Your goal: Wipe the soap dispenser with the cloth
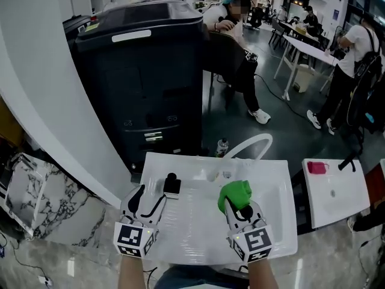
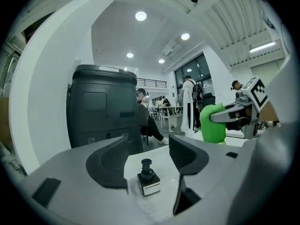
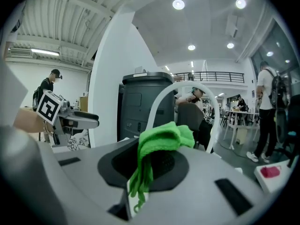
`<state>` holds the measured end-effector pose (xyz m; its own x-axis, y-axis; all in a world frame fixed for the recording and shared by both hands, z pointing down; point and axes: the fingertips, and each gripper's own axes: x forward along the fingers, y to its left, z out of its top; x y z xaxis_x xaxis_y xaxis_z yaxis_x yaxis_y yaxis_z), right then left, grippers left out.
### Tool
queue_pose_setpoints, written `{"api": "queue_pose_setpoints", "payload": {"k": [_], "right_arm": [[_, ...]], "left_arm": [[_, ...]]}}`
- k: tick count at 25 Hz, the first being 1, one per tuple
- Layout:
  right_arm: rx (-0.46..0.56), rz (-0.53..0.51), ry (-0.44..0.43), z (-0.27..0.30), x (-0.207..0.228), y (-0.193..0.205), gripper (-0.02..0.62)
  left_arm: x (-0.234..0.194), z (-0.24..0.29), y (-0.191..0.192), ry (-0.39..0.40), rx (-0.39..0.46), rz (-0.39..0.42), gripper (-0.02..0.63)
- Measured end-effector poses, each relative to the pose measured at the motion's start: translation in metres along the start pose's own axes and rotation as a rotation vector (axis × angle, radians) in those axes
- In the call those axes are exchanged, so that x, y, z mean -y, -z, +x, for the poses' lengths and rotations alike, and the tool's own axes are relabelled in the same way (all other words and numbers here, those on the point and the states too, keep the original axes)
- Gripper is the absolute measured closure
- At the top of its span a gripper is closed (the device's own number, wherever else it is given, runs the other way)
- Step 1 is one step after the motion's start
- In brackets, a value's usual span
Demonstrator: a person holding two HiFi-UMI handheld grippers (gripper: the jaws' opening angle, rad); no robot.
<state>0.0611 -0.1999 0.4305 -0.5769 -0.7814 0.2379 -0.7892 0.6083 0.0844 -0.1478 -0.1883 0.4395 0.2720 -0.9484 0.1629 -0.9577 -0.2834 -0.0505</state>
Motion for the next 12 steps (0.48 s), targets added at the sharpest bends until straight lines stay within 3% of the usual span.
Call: {"api": "queue_pose_setpoints", "payload": {"k": [6,12], "right_arm": [[-0.052,0.024,0.005,0.008,-0.001,0.019,0.549],[-0.123,0.063,0.009,0.003,-0.02,0.048,0.549]], "left_arm": [[-0.006,0.02,0.022,0.031,-0.06,0.005,0.327],[-0.001,0.046,0.057,0.143,-0.134,0.013,0.327]]}}
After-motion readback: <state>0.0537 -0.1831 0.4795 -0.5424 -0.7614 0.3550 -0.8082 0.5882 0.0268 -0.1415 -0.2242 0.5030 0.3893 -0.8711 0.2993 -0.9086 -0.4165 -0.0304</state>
